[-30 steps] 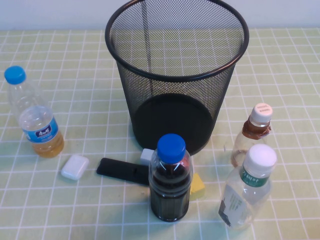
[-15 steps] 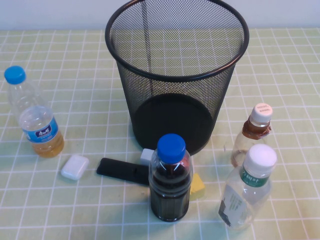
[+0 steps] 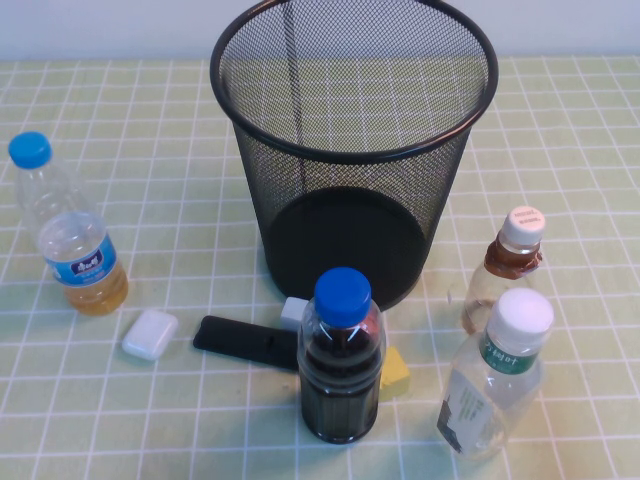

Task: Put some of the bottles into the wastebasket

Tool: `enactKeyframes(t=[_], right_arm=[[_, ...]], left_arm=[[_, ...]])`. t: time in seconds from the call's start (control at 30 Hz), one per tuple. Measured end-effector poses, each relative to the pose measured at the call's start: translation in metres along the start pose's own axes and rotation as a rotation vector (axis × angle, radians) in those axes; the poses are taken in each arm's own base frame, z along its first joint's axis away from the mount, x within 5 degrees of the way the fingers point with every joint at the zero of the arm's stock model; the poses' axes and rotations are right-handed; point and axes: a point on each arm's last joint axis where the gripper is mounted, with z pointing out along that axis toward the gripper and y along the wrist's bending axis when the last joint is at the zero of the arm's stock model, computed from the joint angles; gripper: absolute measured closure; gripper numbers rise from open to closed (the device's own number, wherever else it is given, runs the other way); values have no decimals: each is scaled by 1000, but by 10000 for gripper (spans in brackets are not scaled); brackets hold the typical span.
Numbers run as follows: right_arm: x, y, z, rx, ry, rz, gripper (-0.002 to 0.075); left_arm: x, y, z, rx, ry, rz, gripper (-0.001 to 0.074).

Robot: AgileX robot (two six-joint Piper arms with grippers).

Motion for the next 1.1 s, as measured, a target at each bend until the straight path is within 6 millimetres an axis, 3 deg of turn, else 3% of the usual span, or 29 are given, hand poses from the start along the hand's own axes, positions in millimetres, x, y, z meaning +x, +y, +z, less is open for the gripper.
enactKeyframes(t=[0.27, 0.5, 0.63, 0.7, 0.83, 0.97, 1.1], right_arm=[[-11, 13, 3, -132, -59, 24, 726], [-63, 31, 29, -241, -113, 100, 726], [-89, 36, 55, -197, 45, 154, 726], [-95, 34, 72, -111, 205, 161, 726], [-90, 25, 99, 84, 506, 137, 726], [-72, 23, 119, 87, 650, -30, 726], [-59, 27, 126, 93, 708, 123, 726]], left_arm=[[0, 0, 0, 0, 0, 0, 741], [0, 0, 0, 0, 0, 0, 741], [0, 0, 0, 0, 0, 0, 741], [0, 0, 0, 0, 0, 0, 741], [0, 0, 0, 0, 0, 0, 741], [0, 0, 0, 0, 0, 0, 741], [0, 0, 0, 0, 0, 0, 741]])
